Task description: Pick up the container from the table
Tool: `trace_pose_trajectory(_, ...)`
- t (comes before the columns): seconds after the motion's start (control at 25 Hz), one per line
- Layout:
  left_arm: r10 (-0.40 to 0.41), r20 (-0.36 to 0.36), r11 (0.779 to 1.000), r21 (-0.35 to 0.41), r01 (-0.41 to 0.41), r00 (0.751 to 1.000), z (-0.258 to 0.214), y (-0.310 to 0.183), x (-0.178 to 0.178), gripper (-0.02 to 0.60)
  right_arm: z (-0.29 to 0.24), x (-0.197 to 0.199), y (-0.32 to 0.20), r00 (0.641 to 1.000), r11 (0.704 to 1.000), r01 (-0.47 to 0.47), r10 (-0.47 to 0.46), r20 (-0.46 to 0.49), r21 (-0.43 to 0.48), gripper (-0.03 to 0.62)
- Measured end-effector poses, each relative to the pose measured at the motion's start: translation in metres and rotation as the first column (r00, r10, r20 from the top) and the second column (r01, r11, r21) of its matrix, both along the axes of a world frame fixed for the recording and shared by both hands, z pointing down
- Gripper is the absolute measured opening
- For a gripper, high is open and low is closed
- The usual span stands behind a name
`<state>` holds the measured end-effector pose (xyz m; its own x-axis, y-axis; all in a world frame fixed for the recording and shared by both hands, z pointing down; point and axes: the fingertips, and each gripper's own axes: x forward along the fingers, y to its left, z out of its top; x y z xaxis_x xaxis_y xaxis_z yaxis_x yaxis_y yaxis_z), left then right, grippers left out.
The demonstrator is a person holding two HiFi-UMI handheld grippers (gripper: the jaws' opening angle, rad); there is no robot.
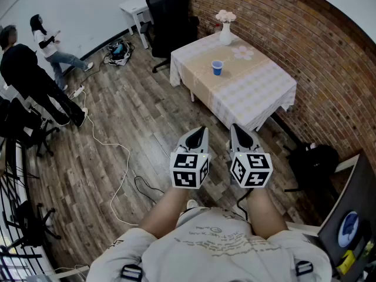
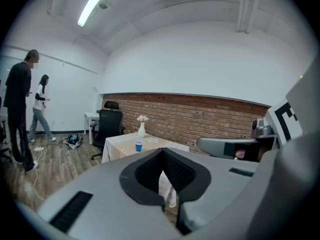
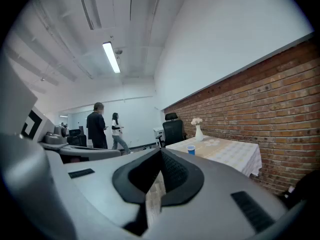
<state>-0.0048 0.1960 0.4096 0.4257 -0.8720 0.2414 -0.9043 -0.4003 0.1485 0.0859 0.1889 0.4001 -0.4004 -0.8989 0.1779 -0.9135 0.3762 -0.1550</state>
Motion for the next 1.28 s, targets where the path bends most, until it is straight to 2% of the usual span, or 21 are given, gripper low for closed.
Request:
trace_pose_trajectory(0.16,0.007,0.006,1.0,-0.01,-0.007,1.0,-0.004,0.024,0.002,0.002,-0.001,0.001,0.024,1.0,1.0,-0.003,0.003,0.0,-0.013,0.0)
trace_pose_trajectory(0.52,-0.016,0.015,1.0,-0.013,0.016,1.0,-0.001,0.034,-0.003,0.002,0.003,-0.009,0.033,0.999,0.999,0.038,-0.038,-0.001,-0.033,0.0)
trace_pose_trajectory(0.72,-0.003,0.014,1.0,-0.019,0.004,1.0,0.0,0.032,-0.012,0.002,0.004,-0.017,0.03,1.0,0.999,0.014,-0.013,0.022,-0.038,0.0)
trace_pose_trajectory(1.28,0.06,0.015,0.997,-0.042,-0.059,0.998,0.019,0.032,-0.056,0.002,0.025,-0.061,0.033,0.999,0.997,-0.047,0.046,-0.019,-0.062,0.001)
